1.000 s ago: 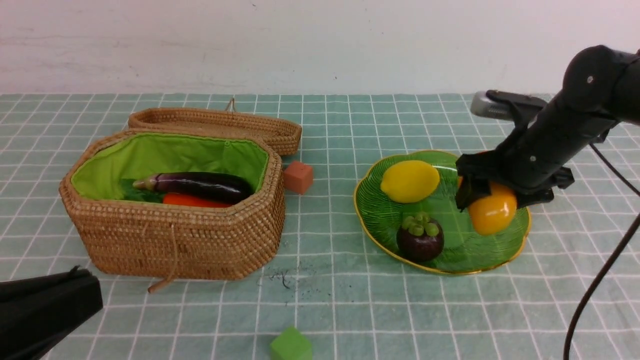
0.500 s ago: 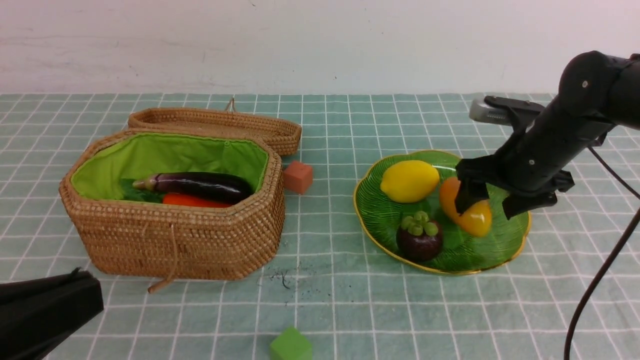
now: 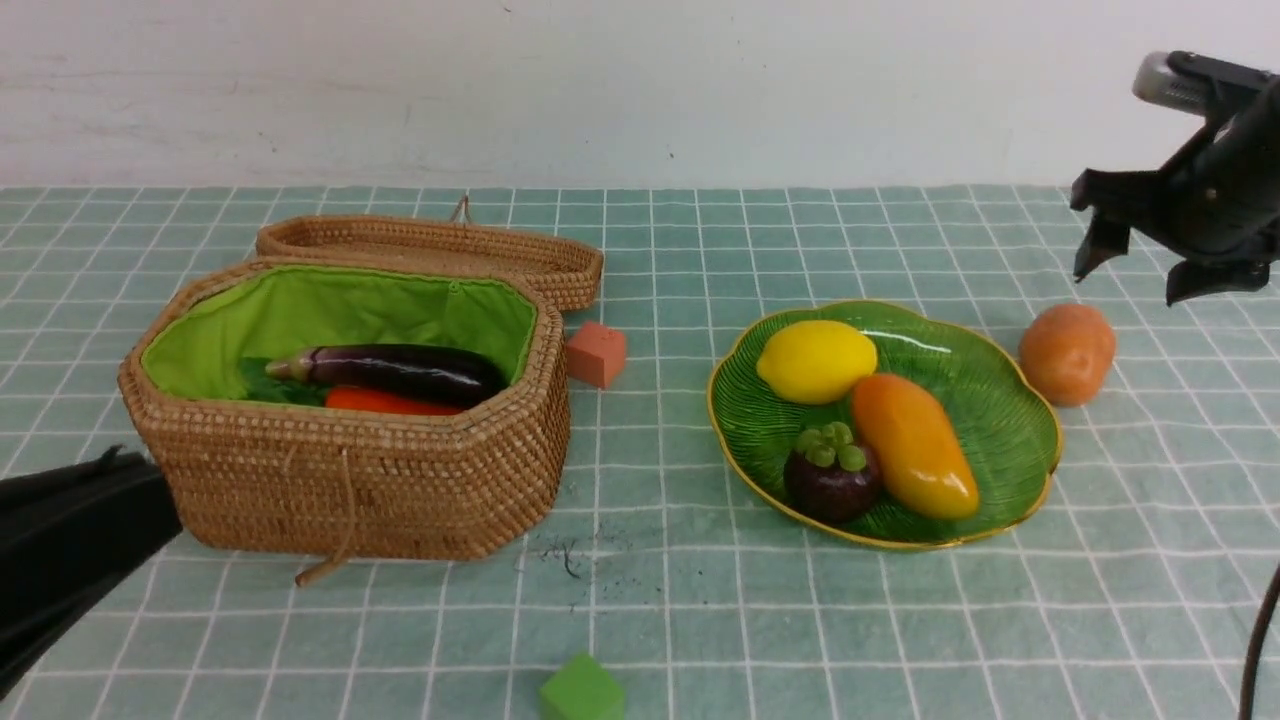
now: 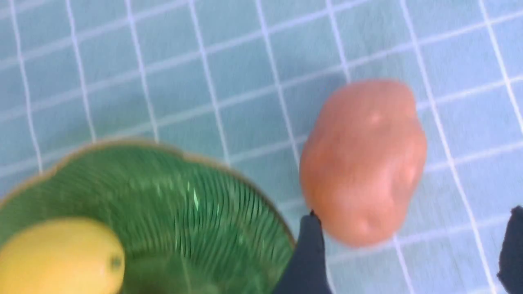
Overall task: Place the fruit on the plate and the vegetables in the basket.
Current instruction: Use the right arm to grab a potato and put it into the left basket
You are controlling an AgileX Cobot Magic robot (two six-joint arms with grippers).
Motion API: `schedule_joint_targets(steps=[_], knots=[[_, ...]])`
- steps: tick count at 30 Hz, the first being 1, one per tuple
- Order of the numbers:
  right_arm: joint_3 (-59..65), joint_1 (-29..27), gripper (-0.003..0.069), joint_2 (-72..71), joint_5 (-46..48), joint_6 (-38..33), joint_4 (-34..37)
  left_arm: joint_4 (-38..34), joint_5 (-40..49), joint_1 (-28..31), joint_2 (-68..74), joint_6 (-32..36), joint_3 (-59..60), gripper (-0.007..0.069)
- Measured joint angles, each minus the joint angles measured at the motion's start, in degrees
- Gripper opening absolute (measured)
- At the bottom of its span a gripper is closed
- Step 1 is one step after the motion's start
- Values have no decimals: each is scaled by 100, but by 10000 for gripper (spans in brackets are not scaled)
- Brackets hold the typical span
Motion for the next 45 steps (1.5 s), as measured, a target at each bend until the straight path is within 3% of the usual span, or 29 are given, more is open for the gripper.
schedule_joint_targets(steps=[7,19,25,32,35,39,45], knots=[[-1116,-103,631,1239,156,122,141,-11,270,0,0,0,0,-7],[-1614,-103,612,2158,248,423,192,-11,309,0,0,4,0,-7],[-1669,-105,586,2184,368,-103,382,-11,309,0,0,12,0,-6],[-2621,-105,586,2282,1883,-713,680,-11,310,0,0,18,0,-2],[-2904,-57,586,2059,1983,-801,779,16,310,0,0,18,0,-2],[-2988,237,585,1444,2029,-1028,834,333,310,0,0,-107,0,-2],[-3046,1668,585,615,2059,-1844,1496,1458,295,0,0,-1106,0,-2]])
